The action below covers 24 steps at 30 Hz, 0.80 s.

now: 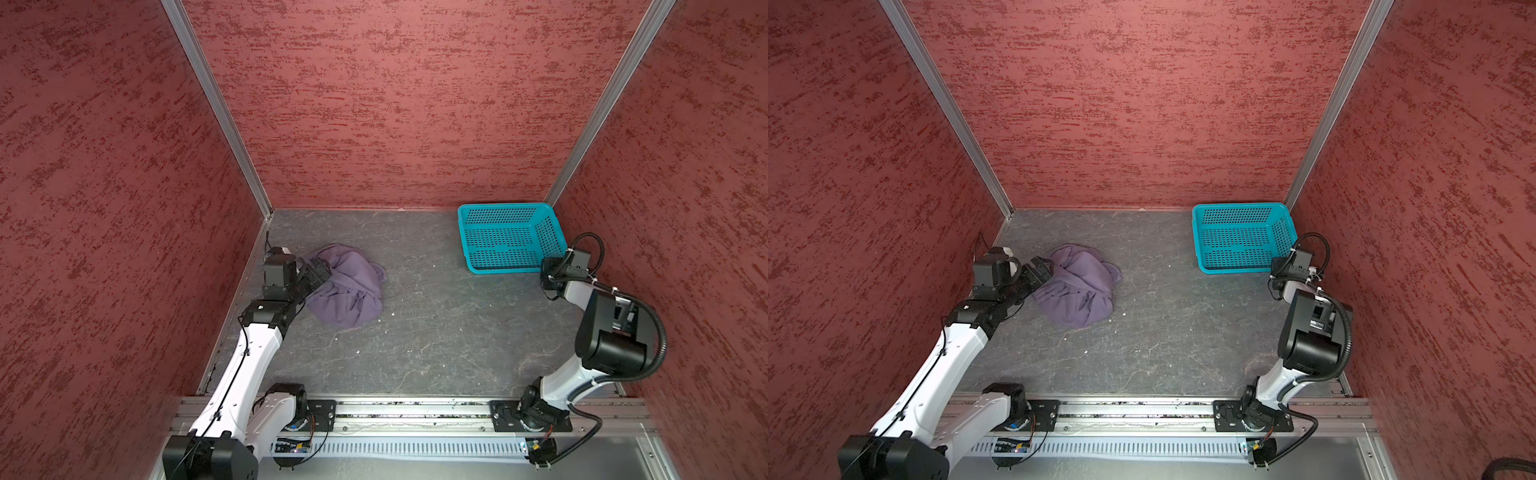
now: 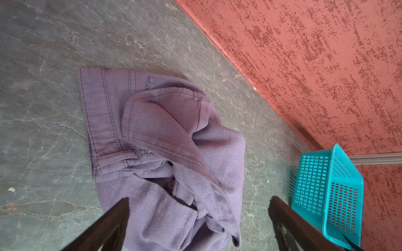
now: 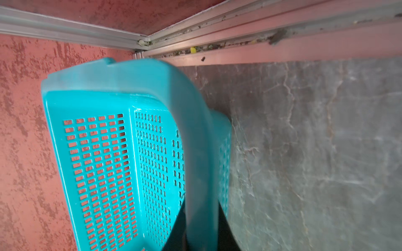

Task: Fold and stack the trousers
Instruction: Move the basket to the top-right of the table.

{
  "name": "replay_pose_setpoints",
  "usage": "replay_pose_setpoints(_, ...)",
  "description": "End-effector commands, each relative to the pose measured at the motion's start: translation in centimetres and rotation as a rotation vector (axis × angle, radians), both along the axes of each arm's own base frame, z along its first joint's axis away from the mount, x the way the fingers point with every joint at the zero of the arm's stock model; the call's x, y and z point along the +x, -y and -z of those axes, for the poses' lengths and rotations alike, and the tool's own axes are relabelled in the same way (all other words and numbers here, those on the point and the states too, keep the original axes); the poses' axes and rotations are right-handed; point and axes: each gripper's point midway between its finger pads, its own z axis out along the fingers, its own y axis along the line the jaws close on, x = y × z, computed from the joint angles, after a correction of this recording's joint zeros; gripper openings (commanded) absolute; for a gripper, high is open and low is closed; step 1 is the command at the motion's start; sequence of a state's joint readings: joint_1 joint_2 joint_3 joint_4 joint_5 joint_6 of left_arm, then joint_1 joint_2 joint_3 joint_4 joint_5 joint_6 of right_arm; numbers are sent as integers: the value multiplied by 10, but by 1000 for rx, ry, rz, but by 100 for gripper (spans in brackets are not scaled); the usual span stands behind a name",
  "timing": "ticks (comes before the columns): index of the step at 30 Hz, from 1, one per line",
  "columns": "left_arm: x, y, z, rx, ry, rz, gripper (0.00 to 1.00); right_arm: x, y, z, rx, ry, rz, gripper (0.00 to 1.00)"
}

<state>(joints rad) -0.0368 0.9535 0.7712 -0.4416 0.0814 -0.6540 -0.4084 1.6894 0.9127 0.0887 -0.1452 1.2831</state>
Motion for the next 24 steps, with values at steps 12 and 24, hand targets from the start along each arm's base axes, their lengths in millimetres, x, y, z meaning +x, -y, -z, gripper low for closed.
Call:
replay_pose_setpoints(12, -1, -2, 1, -2, -2, 3, 100, 41, 13, -40, -14, 116, 5, 49)
replay_pose_setpoints(24, -24, -12, 11, 66, -102, -17, 99, -15, -4, -129, -458, 116, -90, 68)
